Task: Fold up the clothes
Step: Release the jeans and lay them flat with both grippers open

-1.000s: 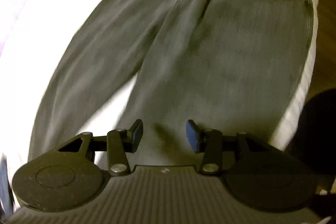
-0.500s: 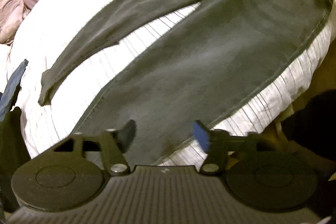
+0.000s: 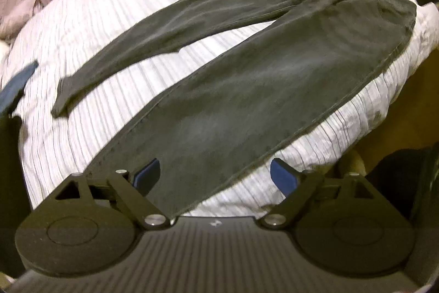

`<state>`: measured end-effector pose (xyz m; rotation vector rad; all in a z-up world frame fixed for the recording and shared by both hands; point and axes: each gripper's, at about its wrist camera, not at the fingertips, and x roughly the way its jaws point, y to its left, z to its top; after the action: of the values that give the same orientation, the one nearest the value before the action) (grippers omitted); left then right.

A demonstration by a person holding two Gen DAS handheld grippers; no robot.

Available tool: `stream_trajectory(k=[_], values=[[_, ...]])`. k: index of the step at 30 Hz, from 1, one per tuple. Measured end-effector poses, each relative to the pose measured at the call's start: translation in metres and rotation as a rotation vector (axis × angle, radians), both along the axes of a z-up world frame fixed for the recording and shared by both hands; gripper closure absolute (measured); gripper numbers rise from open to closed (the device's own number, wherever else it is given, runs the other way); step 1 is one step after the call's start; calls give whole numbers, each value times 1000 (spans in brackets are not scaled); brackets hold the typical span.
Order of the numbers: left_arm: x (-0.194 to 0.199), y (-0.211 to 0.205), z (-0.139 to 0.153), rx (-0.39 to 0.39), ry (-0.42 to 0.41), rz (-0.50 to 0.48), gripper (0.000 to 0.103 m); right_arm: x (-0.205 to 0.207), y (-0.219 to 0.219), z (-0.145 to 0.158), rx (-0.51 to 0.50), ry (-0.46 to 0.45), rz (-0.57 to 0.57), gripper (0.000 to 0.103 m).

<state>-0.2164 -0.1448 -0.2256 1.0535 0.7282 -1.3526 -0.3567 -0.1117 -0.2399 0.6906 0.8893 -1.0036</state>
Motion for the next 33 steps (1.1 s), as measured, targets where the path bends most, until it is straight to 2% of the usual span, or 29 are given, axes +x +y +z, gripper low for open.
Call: stream_trajectory(k=[7,10,17,27,33], values=[[3,-11,3,-6,2,72,17,-18,-4,7,23,41,-58,11],[-4,-23,7,-11,23,100,17,-18,-11,13,23,56,-31,11],[-30,-36,20,-47,30,70,17,-17,-21,16,13,64,26,11],[-30,-29,15,-3,-1,110,17,-9,-22,-1,71,89,69,11],[-32,-34,15,-1,-9,100,17,-3,-25,-5,85,102,91,11]])
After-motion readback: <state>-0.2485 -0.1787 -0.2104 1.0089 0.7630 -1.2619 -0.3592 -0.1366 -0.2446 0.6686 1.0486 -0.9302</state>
